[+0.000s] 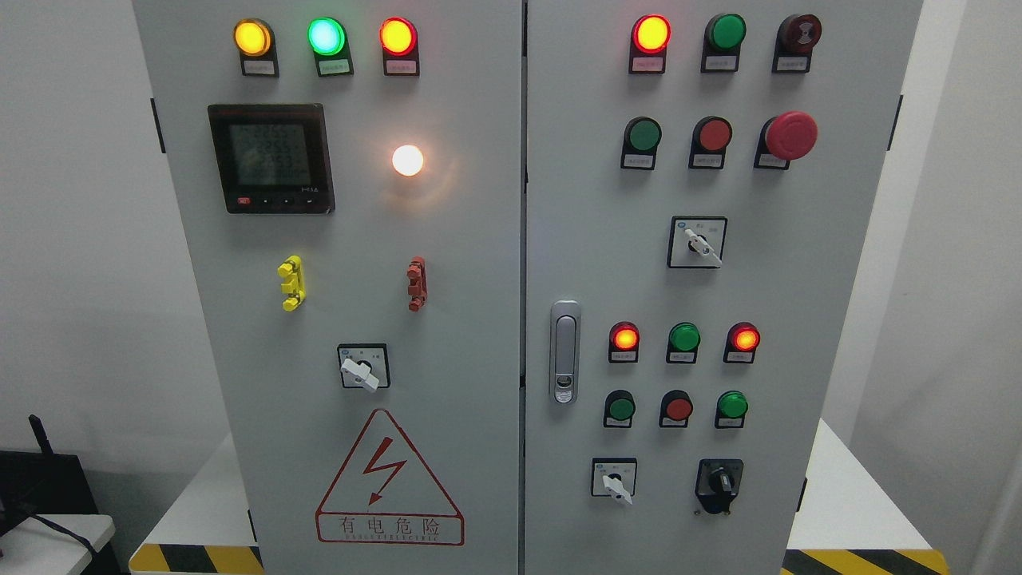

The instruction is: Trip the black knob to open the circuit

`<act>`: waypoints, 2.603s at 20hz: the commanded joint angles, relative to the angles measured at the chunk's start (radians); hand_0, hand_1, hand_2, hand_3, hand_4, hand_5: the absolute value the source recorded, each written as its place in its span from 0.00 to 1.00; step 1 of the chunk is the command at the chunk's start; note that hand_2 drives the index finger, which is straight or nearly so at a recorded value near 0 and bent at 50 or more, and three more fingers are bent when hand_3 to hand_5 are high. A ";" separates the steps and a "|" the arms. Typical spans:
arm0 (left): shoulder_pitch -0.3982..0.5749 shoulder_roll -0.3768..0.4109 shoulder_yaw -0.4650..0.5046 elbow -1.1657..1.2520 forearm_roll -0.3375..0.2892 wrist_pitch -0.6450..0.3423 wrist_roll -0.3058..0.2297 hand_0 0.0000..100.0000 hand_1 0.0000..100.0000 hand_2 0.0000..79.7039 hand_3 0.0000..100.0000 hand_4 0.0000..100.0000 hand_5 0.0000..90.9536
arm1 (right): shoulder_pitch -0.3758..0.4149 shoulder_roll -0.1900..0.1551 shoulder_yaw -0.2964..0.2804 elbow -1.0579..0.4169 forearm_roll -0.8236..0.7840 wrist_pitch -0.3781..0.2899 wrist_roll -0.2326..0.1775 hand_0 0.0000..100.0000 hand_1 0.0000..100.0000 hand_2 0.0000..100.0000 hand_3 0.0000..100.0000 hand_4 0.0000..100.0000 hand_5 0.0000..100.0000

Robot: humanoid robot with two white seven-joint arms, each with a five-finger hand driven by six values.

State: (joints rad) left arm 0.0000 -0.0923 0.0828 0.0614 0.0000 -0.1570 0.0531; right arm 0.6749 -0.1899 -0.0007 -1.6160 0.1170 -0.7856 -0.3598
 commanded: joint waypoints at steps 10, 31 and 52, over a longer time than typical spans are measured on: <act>-0.008 0.000 0.000 0.000 -0.034 0.001 0.001 0.12 0.39 0.00 0.00 0.00 0.00 | -0.300 -0.013 -0.005 -0.217 -0.005 0.273 0.005 0.22 0.63 0.33 0.70 0.81 0.92; -0.008 -0.001 0.000 0.000 -0.032 0.001 0.001 0.12 0.39 0.00 0.00 0.00 0.00 | -0.592 0.015 0.068 -0.099 -0.014 0.632 -0.085 0.25 0.73 0.42 0.79 0.86 0.97; -0.008 -0.001 0.000 0.000 -0.032 0.001 0.001 0.12 0.39 0.00 0.00 0.00 0.00 | -0.715 0.141 0.093 -0.090 -0.010 0.802 -0.082 0.28 0.78 0.45 0.80 0.87 0.97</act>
State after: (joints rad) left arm 0.0000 -0.0923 0.0828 0.0614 0.0000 -0.1570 0.0531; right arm 0.0002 -0.0993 0.0802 -1.7192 0.1066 0.0009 -0.4461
